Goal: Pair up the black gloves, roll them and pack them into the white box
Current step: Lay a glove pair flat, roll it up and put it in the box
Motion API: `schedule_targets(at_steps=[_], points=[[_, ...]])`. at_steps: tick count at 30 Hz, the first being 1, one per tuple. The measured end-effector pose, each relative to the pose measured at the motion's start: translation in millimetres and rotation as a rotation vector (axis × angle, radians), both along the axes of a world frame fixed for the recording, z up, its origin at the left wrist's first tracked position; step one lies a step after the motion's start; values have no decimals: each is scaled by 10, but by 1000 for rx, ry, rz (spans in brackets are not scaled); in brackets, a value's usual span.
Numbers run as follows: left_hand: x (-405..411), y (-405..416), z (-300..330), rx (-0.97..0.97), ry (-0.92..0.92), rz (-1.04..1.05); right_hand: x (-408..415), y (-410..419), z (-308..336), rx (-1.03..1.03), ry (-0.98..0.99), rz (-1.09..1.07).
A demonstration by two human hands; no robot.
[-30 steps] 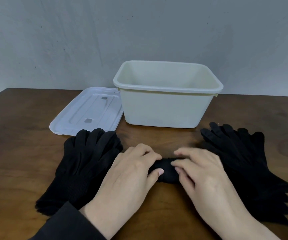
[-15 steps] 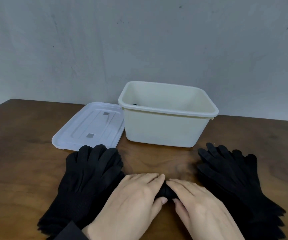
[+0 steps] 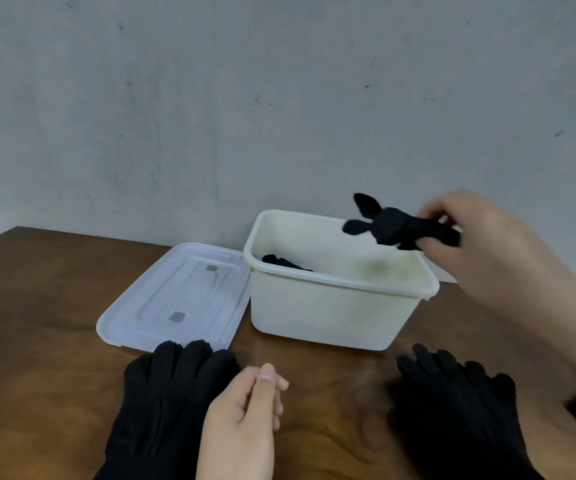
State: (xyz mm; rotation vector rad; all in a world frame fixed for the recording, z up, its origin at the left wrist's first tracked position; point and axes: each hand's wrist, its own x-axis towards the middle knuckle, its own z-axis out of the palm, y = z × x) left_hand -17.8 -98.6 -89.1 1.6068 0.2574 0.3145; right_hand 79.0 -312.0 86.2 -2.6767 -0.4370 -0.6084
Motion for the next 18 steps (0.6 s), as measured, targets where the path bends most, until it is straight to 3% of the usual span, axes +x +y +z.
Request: schedule_targets(at_steps=[8, 18], points=[[104, -7, -102, -321, 151, -31, 1381, 307, -440, -517, 360, -15], [125, -16, -134, -286, 185, -59, 1597, 445, -826, -852, 628, 1]])
